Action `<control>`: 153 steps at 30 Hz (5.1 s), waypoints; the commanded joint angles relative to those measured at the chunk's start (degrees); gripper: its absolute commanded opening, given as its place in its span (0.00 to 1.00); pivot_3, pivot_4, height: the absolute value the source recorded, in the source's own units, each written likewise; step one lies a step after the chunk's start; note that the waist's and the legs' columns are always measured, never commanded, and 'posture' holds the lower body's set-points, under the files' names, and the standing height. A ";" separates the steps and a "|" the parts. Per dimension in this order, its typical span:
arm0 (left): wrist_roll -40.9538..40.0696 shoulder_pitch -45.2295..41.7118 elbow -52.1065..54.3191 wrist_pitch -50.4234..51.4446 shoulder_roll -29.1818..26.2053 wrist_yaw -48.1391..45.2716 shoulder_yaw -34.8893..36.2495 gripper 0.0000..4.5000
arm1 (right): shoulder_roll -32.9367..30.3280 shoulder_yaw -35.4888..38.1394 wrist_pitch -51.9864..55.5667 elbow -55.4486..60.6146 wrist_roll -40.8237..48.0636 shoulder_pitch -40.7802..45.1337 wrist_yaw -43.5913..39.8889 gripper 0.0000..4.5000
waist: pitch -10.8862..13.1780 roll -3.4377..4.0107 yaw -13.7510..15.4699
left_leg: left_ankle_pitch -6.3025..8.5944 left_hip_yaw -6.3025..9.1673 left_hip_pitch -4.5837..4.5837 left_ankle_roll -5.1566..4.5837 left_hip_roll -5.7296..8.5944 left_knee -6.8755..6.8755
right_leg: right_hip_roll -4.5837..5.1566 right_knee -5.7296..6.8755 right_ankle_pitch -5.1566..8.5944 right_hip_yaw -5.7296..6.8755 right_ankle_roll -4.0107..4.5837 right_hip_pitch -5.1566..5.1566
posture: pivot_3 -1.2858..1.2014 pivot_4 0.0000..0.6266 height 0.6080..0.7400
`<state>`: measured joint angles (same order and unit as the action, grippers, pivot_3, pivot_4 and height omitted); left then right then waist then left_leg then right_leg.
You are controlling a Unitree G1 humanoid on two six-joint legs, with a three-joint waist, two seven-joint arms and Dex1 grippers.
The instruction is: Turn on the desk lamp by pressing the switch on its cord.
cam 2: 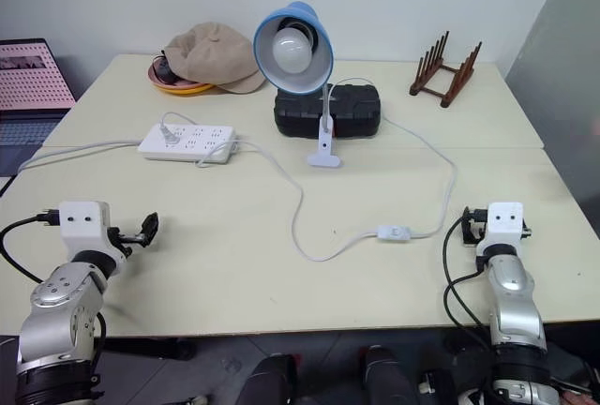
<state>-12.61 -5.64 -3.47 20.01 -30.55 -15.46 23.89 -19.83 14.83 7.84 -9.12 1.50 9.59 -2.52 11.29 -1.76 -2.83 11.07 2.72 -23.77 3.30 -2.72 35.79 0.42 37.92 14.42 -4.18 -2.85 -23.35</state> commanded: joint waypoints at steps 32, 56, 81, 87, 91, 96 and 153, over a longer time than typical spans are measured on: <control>-5.75 -25.15 19.03 5.44 -11.04 -48.85 -38.76 1.00 | -26.47 -22.27 1.61 9.50 9.95 11.42 -62.78 0.99 | 0.09 0.03 -0.64 | 0.00 0.01 -0.06 -0.01 0.00 0.01 | -0.06 -0.10 0.00 0.01 -0.02 -0.02 | 0.52 0.24 1.00; -5.15 -22.90 18.64 5.11 -10.82 -47.40 -35.66 1.00 | -23.46 -24.73 -11.32 -2.73 3.87 17.18 -64.64 0.24 | 0.10 0.05 -0.06 | 0.00 0.03 -0.10 -0.01 0.02 0.15 | -0.04 0.00 0.00 0.02 -0.04 -0.03 | 0.52 0.24 1.00; -63.47 -8.90 25.79 43.83 16.76 6.79 -12.51 1.00 | -12.76 -23.28 5.62 15.98 9.83 20.59 -54.50 0.24 | 0.11 0.05 0.96 | -0.01 0.19 -0.01 0.01 0.08 0.30 | -0.05 0.10 -0.08 0.05 -0.12 0.10 | 0.52 0.24 1.00; -61.70 -11.87 22.00 40.46 17.85 4.59 -14.42 1.00 | -13.00 -24.18 6.38 19.47 10.73 19.53 -55.06 0.24 | 0.11 0.05 0.99 | -0.01 0.20 -0.04 0.01 0.07 0.26 | -0.06 0.05 -0.06 0.07 -0.11 0.09 | 0.52 0.24 1.00; -62.90 -13.67 20.49 39.95 18.26 4.20 -14.63 1.00 | -12.95 -24.84 5.10 20.30 9.83 18.97 -55.00 0.24 | 0.11 0.05 0.98 | -0.01 0.19 -0.07 0.01 0.08 0.26 | -0.05 0.00 -0.08 0.06 -0.13 0.09 | 0.52 0.24 1.00; -64.34 -14.07 20.98 40.54 17.94 3.66 -15.27 1.00 | -12.93 -25.29 3.96 20.60 8.76 18.43 -54.63 0.24 | 0.11 0.05 0.93 | -0.01 0.19 -0.06 0.01 0.07 0.25 | -0.06 0.01 -0.07 0.07 -0.11 0.08 | 0.52 0.24 1.00; -66.54 -13.45 21.18 38.65 16.88 5.31 -16.11 0.30 | -13.09 -25.21 3.91 21.75 9.22 17.02 -53.92 0.24 | 0.11 0.05 0.96 | 0.00 0.18 -0.10 0.01 0.07 0.17 | -0.05 -0.15 -0.04 0.07 -0.07 0.07 | 0.52 0.24 1.00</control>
<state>-76.77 -18.82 16.19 59.37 -13.79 -9.54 7.17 -32.54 -10.93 12.62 11.48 10.28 26.27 -56.28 11.40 -1.72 -1.87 11.07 2.90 -23.87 3.31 -2.65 35.96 0.37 37.77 14.38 -4.11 -2.92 -23.28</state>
